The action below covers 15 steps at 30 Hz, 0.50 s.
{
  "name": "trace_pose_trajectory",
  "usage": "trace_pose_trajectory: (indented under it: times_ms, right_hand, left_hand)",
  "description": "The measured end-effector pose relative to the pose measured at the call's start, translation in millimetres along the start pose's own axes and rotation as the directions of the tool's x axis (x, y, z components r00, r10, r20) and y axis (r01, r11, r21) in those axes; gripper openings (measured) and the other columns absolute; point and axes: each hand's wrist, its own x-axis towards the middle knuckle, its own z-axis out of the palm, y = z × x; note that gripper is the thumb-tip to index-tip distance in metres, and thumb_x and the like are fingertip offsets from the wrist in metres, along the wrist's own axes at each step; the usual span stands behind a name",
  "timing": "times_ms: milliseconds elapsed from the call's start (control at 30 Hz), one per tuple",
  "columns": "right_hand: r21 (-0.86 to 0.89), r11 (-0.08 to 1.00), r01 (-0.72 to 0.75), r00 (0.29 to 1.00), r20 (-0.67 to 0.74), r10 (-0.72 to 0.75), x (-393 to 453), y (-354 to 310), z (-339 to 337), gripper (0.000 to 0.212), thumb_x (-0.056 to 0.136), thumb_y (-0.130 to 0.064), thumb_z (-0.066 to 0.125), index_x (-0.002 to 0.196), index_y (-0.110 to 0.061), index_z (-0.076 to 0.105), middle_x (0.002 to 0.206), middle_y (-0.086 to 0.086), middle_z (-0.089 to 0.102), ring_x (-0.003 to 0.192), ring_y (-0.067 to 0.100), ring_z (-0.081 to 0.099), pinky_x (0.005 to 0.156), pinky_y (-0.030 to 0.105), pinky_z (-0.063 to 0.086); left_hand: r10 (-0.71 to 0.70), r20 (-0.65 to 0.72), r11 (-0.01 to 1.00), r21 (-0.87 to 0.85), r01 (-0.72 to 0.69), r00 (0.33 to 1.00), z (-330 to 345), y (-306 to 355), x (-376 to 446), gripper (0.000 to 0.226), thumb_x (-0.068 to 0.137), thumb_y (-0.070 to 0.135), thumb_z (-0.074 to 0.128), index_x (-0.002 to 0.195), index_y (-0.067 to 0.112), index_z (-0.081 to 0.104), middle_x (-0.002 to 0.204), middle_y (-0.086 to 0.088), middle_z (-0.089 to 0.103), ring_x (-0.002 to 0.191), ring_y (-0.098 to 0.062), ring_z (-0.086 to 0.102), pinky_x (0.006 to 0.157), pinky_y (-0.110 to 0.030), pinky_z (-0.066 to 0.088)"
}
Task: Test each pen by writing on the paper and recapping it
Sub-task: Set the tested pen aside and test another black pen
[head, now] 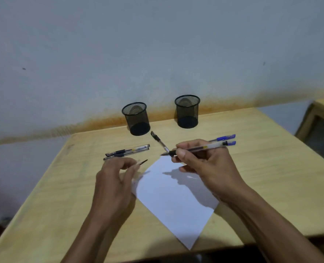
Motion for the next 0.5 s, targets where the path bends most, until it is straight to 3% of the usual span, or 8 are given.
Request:
trace_pose_trajectory:
  times_ms: [100, 200, 333, 500]
  right_hand:
    - [-0.155, 0.979, 0.128, 0.990, -0.039, -0.136, -3, -10, -3, 0.012, 0.084, -0.029, 0.078, 0.091, -0.020, 0.079, 0.092, -0.007, 0.080, 0.096, 0.003, 0.073, 0.085, 0.028, 0.059]
    - [-0.211, 0.965, 0.158, 0.984, -0.043, -0.171, -6, -16, -6, 0.028, 0.072, -0.046, 0.075, 0.086, -0.022, 0.080, 0.113, -0.012, 0.074, 0.111, -0.005, 0.065, 0.087, 0.024, 0.055]
    - [-0.221, 0.958, 0.184, 0.980, -0.034, -0.196, -12, -18, -12, 0.033, 0.071, -0.047, 0.074, 0.087, -0.019, 0.080, 0.120, -0.012, 0.069, 0.108, -0.009, 0.063, 0.071, 0.013, 0.051]
    - [-0.203, 0.962, 0.183, 0.982, -0.017, -0.190, -17, -18, -12, 0.028, 0.070, -0.046, 0.073, 0.083, -0.023, 0.080, 0.120, -0.010, 0.068, 0.105, -0.010, 0.064, 0.072, 0.011, 0.051]
  left_hand:
    - [0.106, 0.036, 0.990, -0.099, -0.102, 0.994, 6, 25, -7, 0.018, 0.090, 0.021, 0.067, 0.083, 0.037, 0.065, 0.096, 0.025, 0.062, 0.095, 0.001, 0.059, 0.074, -0.020, 0.045]
    - [0.177, 0.051, 0.973, -0.156, -0.167, 0.983, 8, 37, -9, 0.020, 0.088, 0.019, 0.069, 0.084, 0.038, 0.066, 0.096, 0.021, 0.064, 0.096, -0.003, 0.060, 0.076, -0.010, 0.041]
    - [0.217, 0.052, 0.959, -0.197, -0.203, 0.975, 11, 42, -12, 0.009, 0.088, 0.024, 0.068, 0.087, 0.033, 0.068, 0.094, 0.018, 0.066, 0.096, -0.007, 0.062, 0.080, -0.011, 0.043]
    - [0.239, 0.074, 0.949, -0.226, -0.217, 0.968, 9, 46, -16, 0.005, 0.086, 0.028, 0.065, 0.087, 0.030, 0.069, 0.093, 0.017, 0.067, 0.098, -0.011, 0.063, 0.082, -0.017, 0.044]
